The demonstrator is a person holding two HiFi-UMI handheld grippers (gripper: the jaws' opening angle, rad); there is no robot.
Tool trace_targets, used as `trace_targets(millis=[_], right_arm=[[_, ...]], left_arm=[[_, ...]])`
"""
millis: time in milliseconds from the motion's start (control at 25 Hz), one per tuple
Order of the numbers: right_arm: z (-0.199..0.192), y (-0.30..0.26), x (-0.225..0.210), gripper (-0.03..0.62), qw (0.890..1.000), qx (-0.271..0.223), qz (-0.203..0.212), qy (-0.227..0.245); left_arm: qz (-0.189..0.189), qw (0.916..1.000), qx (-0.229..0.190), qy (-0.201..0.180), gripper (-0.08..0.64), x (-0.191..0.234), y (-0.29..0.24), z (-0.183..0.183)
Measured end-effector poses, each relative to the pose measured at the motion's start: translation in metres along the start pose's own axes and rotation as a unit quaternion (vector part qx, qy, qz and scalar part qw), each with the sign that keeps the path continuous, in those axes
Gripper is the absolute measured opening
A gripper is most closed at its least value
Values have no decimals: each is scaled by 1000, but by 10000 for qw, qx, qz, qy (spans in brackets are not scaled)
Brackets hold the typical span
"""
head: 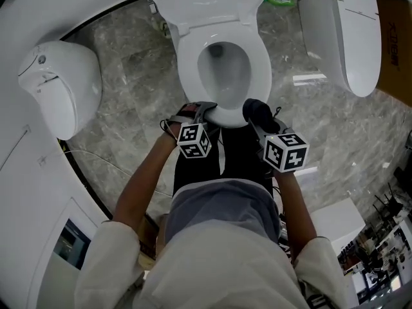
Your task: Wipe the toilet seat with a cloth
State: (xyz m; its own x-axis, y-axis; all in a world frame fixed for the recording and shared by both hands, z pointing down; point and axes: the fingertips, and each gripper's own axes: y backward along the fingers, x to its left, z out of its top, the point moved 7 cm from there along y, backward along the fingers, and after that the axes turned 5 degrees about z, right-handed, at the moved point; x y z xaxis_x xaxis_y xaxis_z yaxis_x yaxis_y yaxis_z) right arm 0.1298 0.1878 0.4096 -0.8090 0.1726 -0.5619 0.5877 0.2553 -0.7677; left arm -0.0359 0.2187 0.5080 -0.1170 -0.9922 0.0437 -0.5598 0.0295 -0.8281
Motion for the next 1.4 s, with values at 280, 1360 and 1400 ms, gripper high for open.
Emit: trace_targets(millis=[280,1360,1400], right_arm=[[-15,-26,-20,74,9998,139,-83,-138],[-18,-143,-104,74,9979,575,-260,-131],[-14,-147,-106,74,9979,580,-260,-101]], left_arm=[[-385,9990,-176,-107,291,-22,-40,-31],[-147,9699,450,2390,103,-18,-168,-106],[-74,9671,524,2490,81,-17,-169,-107]])
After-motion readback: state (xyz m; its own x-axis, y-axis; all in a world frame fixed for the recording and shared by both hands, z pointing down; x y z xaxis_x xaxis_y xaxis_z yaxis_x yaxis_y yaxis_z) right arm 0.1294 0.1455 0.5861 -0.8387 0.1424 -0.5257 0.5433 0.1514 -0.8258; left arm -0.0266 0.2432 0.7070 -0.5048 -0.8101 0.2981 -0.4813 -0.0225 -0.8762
